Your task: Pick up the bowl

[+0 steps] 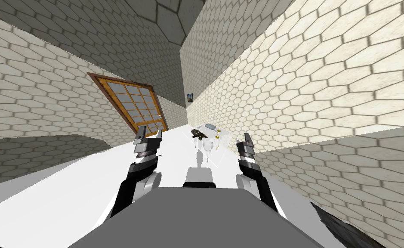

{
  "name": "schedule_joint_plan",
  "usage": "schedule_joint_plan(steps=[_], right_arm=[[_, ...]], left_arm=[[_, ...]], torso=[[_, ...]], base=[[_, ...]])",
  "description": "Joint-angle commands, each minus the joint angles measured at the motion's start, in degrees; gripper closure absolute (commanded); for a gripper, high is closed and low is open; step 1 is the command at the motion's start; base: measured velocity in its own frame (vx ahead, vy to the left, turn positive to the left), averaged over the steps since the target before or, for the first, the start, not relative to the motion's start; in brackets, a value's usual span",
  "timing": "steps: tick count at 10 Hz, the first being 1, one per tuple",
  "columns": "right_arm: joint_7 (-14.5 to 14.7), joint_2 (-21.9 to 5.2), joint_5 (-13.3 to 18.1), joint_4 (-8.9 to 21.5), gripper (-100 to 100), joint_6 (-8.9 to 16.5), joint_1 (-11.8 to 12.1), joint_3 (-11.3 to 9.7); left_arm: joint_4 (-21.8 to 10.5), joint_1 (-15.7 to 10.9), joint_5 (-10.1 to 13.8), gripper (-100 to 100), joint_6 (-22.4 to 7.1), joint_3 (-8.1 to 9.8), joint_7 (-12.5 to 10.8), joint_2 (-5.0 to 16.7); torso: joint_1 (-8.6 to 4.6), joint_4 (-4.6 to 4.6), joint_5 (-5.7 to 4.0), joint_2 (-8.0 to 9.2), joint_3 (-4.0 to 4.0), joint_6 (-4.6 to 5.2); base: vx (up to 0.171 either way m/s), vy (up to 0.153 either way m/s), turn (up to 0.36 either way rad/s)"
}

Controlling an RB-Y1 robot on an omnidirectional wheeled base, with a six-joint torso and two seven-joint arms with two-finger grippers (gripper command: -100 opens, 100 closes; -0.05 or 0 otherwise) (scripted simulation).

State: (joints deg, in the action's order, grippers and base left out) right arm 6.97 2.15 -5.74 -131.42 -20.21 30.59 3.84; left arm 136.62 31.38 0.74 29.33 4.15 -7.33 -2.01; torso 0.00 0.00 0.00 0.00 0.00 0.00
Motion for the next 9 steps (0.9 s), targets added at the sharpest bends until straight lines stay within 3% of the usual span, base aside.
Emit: schedule_joint_plan(steps=[1,7,9], right_arm=[[-0.5,-2.41,0.56,0.39,-100,0.4,-0.57,-0.12],[-5.49,-12.99,6.71,4.56,-100,4.01,-5.74,-2.12],[-6.68,-15.33,8.33,5.68,-100,4.86,-6.92,-2.69]], left_arm=[[0.0,0.0,0.0,0,0.0,0.0,0.0,0.0],[0.0,-0.01,0.0,0,0.0,-0.01,0.0,0.0],[0.0,0.0,0.0,0,0.0,0.0,0.0,0.0]], torso=[[0.0,0.0,0.0,0.0,0.0,0.0],[0.18,0.06,0.04,0.25,0.15,-0.02],[0.16,0.05,0.04,0.23,0.14,0.01]], base=[[-0.013,0.01,0.035],[-0.06,0.04,0.098],[-0.05,0.043,0.061]])
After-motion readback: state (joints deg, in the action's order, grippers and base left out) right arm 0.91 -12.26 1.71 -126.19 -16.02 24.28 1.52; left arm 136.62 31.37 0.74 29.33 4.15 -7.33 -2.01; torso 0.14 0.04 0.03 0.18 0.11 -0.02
